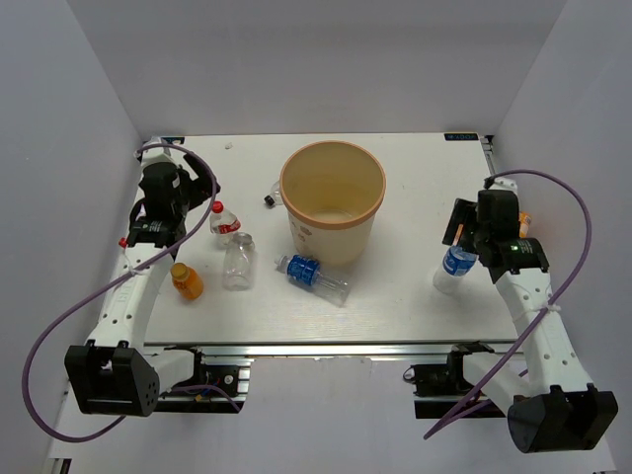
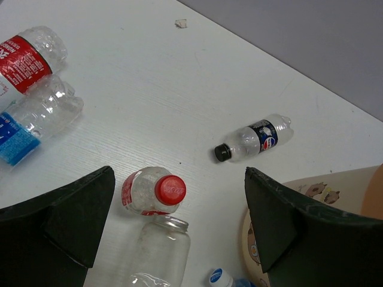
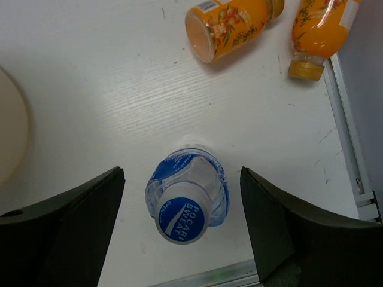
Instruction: Put the plastic bottles in the bin
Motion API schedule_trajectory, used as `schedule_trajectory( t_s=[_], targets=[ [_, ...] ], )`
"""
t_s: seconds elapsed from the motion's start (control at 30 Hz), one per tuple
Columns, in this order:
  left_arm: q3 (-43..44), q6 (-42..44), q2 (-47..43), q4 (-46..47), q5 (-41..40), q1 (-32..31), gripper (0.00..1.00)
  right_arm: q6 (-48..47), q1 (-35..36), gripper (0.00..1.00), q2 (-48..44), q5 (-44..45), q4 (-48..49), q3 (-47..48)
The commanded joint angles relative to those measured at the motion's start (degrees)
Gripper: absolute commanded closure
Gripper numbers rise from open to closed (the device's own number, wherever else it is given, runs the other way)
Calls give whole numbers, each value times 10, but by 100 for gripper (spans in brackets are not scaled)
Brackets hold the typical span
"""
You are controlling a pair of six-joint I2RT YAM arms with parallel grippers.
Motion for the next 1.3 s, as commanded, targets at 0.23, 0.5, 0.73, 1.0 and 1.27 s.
schedule_trajectory(
  t_s=[0.23,0.5,0.73,1.0,1.27],
  targets=[
    [4,3,17,-1,-6,3,2,2,41,59,-16,78,58,-45],
    [6,3,22,-4,0,3,2,7,42,94,-20,78,63,-12],
    [42,4,33,-32,2,3,2,-49,41,100,25,-37,156,220],
    [52,-34,3,-68,-25,3,2,-71,76,100,119,-373,266,383],
    [44,-57,-11,-96,-30,3,2,-129,203,100,214,-349,279,379]
  ],
)
